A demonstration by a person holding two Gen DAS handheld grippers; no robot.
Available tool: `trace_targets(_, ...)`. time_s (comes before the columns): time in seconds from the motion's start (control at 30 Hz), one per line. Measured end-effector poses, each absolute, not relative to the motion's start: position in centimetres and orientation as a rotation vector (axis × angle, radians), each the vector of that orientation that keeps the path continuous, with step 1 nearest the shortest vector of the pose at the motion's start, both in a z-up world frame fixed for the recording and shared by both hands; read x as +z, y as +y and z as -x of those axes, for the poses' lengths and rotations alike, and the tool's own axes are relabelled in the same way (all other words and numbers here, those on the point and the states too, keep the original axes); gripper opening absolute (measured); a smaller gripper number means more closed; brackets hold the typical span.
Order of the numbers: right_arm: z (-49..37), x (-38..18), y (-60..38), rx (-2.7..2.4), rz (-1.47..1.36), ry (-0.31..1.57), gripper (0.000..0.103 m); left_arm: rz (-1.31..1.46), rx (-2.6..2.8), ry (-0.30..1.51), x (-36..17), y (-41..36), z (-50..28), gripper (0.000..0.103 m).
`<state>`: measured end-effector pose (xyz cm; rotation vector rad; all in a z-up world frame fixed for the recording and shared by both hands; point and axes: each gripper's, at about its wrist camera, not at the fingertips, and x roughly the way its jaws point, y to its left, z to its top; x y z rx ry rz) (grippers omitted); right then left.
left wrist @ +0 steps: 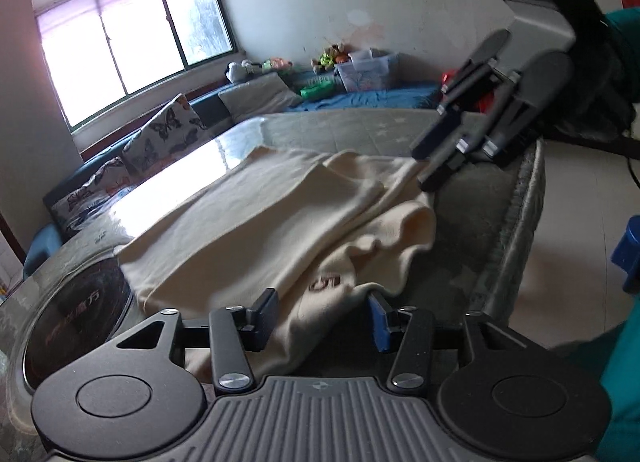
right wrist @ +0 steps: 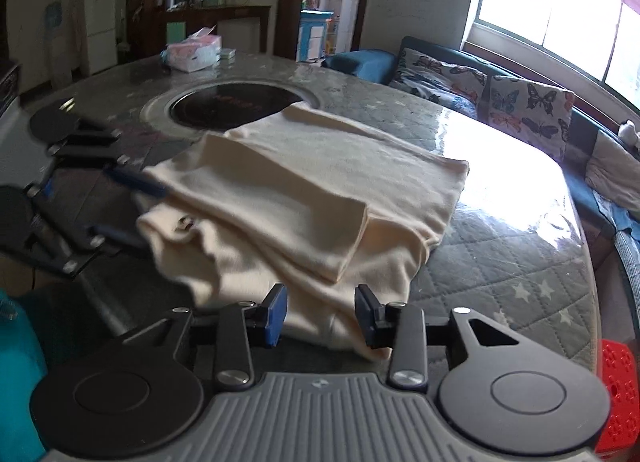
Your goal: Fold clothes
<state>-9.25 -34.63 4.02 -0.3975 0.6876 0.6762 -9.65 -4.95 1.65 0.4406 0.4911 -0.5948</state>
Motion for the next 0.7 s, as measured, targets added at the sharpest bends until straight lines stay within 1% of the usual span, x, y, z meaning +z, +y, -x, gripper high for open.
trace_targets(0.03,9.6,4.0,-34.6,0.684,0.412,0.683,0.044,-0.446,-0.599,0.483,1.5,-5.2,9.6,0.025)
trace_targets(0.07,10.0,3.9,-34.4,0.691,0.433,0.674,0.046,-0.438,-0.603,0.480,1.6,-5.2,9.5,0.021)
trace_targets(0.1,10.4,3.8,-34.2,0.701,0.451,0.664,0.048,-0.422,-0.600,0.479,1.8,-5.0,9.3,0.012)
trace_targets(0.13,10.7,3.8,-34.1,0.712,0.466,0.654,0.054,-0.406,-0.598,0.478,2.0,-4.8,9.2,0.010)
trace_targets(0.17,10.9,3.7,-33.9,0.721,0.478,0.645,0.056,-0.389,-0.596,0.477,2.3,-4.4,9.0,0.010)
trace_targets(0.33,11.4,3.2,-32.1,0.766,0.547,0.572,0.060,-0.320,-0.579,0.470,3.6,-3.0,8.0,0.009)
trace_targets(0.43,10.7,2.6,-31.1,0.772,0.568,0.529,0.059,-0.302,-0.572,0.476,3.8,-2.7,7.4,0.009)
trace_targets(0.47,10.4,2.3,-30.8,0.775,0.568,0.528,0.058,-0.292,-0.574,0.482,3.8,-2.6,7.2,0.009)
trace_targets(0.5,10.0,2.0,-30.5,0.779,0.565,0.529,0.054,-0.282,-0.577,0.488,3.8,-2.6,7.0,0.009)
trace_targets(0.57,9.2,1.7,-30.3,0.788,0.542,0.555,0.044,-0.287,-0.576,0.493,3.4,-2.8,7.3,0.014)
trace_targets(0.6,8.8,1.6,-30.3,0.791,0.524,0.570,0.033,-0.299,-0.573,0.495,3.3,-2.8,7.4,0.015)
trace_targets(0.63,8.4,1.7,-30.4,0.793,0.500,0.584,0.027,-0.310,-0.569,0.498,3.1,-2.9,7.6,0.020)
trace_targets(0.67,8.0,1.9,-30.5,0.792,0.479,0.596,0.025,-0.327,-0.562,0.498,2.8,-2.8,7.9,0.025)
trace_targets(0.7,7.7,2.1,-30.6,0.786,0.460,0.602,0.023,-0.344,-0.556,0.499,2.5,-2.7,8.1,0.039)
